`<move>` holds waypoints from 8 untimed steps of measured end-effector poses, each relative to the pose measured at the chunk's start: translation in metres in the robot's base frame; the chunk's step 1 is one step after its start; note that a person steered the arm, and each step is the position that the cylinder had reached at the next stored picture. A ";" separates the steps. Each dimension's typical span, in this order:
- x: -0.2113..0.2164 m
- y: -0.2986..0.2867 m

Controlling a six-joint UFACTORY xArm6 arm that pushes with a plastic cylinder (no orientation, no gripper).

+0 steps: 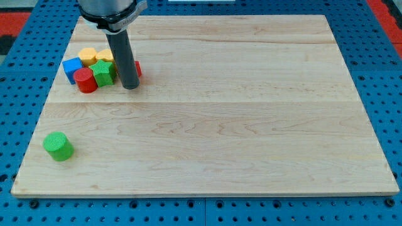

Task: Make a diagonal line out of red blocks green star and the blue cube

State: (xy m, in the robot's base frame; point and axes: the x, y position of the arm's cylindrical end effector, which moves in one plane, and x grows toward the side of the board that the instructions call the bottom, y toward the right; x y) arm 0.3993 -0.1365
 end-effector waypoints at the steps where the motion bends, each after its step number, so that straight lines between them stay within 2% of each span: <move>1: 0.056 0.000; 2: 0.101 -0.033; 3: 0.105 -0.106; 7: 0.004 -0.094; 8: -0.008 -0.094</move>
State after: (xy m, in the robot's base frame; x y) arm 0.3910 -0.2303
